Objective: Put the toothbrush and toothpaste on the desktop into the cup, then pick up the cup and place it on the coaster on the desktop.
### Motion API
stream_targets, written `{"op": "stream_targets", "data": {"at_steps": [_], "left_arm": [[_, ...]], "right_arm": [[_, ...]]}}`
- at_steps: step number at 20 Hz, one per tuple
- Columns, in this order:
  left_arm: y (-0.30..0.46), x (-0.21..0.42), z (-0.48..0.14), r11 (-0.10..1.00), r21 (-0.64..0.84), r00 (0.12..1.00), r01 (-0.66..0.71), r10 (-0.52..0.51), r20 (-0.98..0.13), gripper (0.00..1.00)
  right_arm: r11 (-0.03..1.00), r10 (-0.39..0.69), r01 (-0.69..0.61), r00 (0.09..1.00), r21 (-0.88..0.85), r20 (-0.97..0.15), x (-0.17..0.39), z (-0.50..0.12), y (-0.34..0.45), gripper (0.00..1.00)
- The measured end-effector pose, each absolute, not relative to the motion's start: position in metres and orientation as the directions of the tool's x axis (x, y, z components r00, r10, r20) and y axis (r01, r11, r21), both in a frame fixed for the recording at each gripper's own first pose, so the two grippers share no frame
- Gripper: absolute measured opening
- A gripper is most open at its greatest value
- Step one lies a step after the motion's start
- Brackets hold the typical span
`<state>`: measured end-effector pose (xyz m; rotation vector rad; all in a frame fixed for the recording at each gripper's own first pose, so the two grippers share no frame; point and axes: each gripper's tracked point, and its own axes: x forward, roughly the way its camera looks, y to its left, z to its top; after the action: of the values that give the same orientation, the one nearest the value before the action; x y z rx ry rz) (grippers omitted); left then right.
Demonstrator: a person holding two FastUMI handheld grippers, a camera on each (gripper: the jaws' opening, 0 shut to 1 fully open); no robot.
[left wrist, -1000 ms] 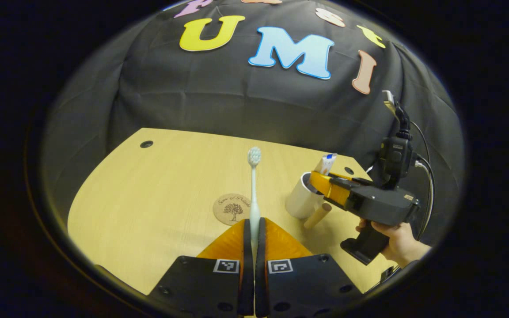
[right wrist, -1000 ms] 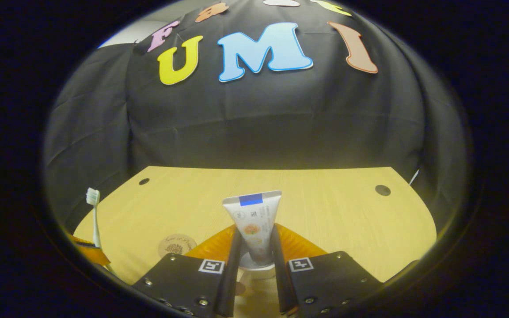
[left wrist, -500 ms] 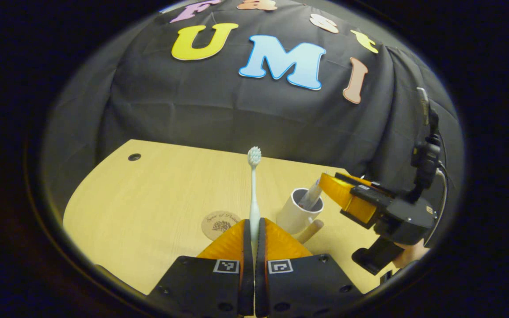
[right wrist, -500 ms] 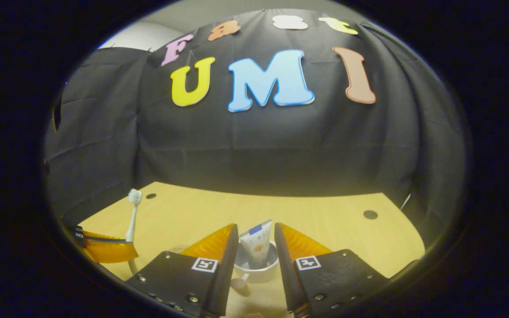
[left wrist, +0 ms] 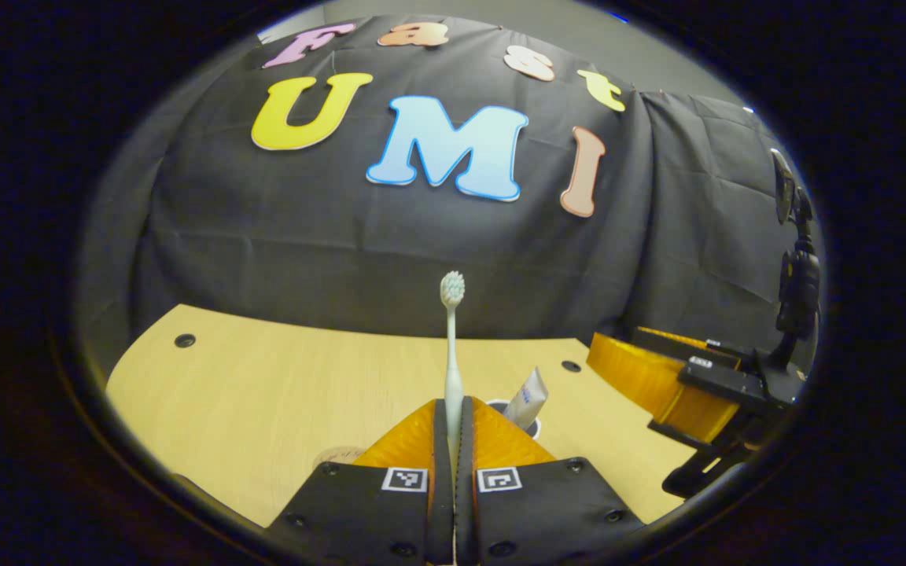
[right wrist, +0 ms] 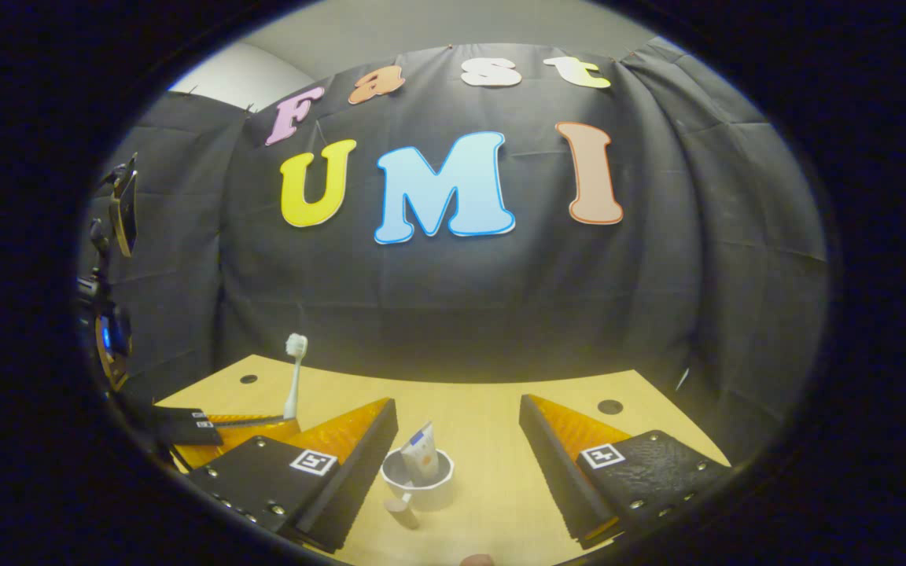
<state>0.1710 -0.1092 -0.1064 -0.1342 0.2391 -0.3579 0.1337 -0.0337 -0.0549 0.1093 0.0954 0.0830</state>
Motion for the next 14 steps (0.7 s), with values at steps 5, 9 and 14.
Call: {"op": "stream_targets", "data": {"at_steps": [5, 9, 14], "left_arm": [[-0.134, 0.2, -0.089, 0.894, -0.173, 0.896, 0.413, -0.434, -0.1, 0.08], [-0.151, 0.214, -0.093, 0.872, -0.19, 0.88, 0.451, -0.47, -0.068, 0.08], [-0.164, 0.24, -0.105, 0.856, -0.214, 0.872, 0.471, -0.488, -0.032, 0.08]], "right_arm": [[0.992, 0.007, 0.008, 0.993, 0.126, -0.121, 0.106, -0.056, -0.062, 0.97], [0.992, -0.042, 0.059, 0.988, 0.11, -0.149, 0.094, -0.061, -0.079, 0.96], [0.987, -0.058, 0.087, 0.977, 0.136, -0.206, 0.087, -0.075, -0.08, 0.96]]}}
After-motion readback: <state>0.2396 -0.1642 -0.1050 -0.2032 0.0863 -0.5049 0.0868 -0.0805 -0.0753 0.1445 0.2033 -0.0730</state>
